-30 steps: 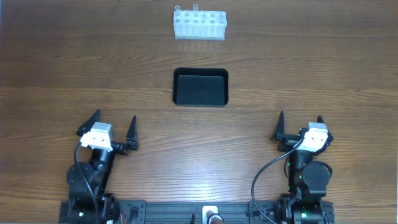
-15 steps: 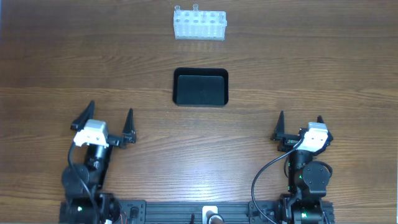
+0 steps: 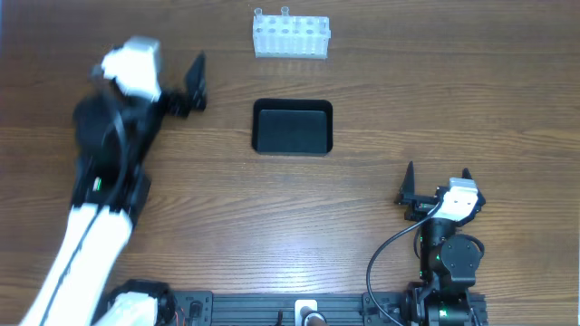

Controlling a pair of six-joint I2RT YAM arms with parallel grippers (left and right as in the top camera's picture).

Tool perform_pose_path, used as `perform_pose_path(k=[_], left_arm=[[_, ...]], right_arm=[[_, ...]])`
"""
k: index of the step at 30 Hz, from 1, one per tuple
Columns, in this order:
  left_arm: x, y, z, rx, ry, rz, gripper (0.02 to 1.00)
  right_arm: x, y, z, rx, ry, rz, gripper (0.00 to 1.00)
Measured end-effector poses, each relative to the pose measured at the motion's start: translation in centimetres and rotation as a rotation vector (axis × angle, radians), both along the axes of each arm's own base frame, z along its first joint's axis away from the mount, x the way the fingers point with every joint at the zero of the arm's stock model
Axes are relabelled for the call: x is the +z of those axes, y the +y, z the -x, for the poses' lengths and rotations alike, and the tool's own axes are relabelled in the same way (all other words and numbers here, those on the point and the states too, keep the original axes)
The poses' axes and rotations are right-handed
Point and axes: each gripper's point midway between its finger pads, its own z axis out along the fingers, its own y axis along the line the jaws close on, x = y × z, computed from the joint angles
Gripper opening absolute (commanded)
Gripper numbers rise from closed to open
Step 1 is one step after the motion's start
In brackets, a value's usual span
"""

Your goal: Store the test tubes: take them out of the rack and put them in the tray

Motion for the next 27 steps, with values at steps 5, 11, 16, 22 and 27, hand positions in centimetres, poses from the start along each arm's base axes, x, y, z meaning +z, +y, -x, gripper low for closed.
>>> perform_pose_path(k=[5, 11, 16, 22, 27], left_arm=[[-1.9, -3.6, -6.1, 0.003, 0.091, -0.021, 0.998], [-5.2, -7.3, -11.1, 0.008, 0.176, -0.06, 0.998], [-6.8, -8.3, -14.4, 0.035, 0.225, -0.056, 0.998], [-9.7, -8.8, -17.4, 0.068, 0.285, -0.04, 0.998], [-12.7, -9.1, -19.0, 0.088, 0.362, -0.043, 0.998]], right_arm=[[0.0, 0.0, 0.0, 0.0, 0.0, -0.001, 0.991], [0.0, 0.0, 0.0, 0.0, 0.0, -0.001, 0.991], [0.0, 0.0, 0.0, 0.0, 0.0, 0.0, 0.991], [0.0, 0.0, 0.0, 0.0, 0.0, 0.0, 0.991], [0.0, 0.0, 0.0, 0.0, 0.0, -0.001, 0.993]])
